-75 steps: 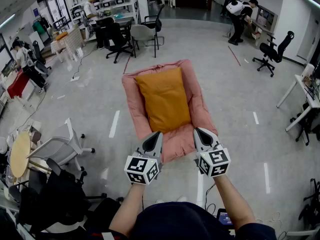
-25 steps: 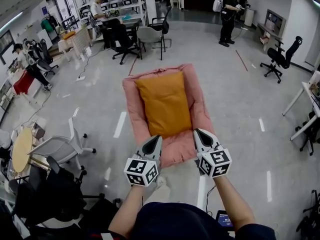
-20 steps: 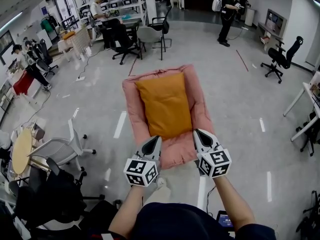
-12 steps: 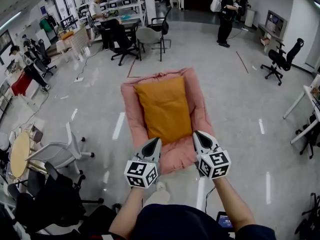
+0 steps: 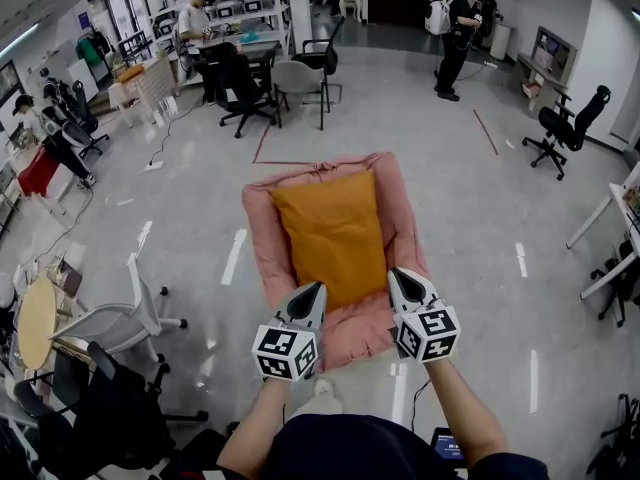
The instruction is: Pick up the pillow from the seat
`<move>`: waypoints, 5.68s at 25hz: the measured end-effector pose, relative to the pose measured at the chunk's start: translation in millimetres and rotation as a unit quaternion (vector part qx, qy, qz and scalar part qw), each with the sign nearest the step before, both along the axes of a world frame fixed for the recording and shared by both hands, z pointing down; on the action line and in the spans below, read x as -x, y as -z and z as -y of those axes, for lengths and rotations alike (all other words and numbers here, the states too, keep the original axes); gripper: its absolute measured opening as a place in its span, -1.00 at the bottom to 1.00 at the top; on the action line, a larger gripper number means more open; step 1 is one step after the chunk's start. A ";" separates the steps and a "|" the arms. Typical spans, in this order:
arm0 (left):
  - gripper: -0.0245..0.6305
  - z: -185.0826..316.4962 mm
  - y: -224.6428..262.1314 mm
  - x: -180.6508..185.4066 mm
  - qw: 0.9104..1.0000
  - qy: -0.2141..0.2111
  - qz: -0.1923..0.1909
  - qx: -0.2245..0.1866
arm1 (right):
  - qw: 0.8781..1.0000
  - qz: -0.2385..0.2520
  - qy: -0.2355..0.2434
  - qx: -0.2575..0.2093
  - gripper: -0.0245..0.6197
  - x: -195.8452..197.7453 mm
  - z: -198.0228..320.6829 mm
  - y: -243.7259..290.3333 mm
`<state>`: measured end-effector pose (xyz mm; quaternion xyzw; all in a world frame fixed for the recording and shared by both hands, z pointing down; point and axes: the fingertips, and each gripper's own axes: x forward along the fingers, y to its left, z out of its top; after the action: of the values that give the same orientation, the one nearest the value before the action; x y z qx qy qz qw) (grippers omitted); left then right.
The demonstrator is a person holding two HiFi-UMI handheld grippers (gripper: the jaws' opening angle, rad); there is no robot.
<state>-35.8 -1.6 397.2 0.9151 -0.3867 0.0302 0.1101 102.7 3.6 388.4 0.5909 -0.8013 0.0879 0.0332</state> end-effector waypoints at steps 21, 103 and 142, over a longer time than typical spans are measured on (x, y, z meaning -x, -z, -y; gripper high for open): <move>-0.92 102.1 -2.7 19.3 1.000 -0.028 -0.005 0.014 | 1.000 -0.014 -0.014 0.018 -0.87 26.0 107.1 -0.2; -0.60 258.6 -176.7 -15.1 0.983 0.068 0.026 0.168 | 0.978 -0.006 0.084 0.192 -0.86 -42.3 276.5 -189.7; 0.48 285.3 -297.1 23.7 0.945 0.201 0.032 0.256 | 0.949 0.010 0.068 0.307 0.18 -77.9 304.8 -325.3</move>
<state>-59.5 -286.9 694.3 0.7578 -0.5454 0.1344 0.3320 180.7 -301.2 713.6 0.4955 -0.7738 0.3332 0.2115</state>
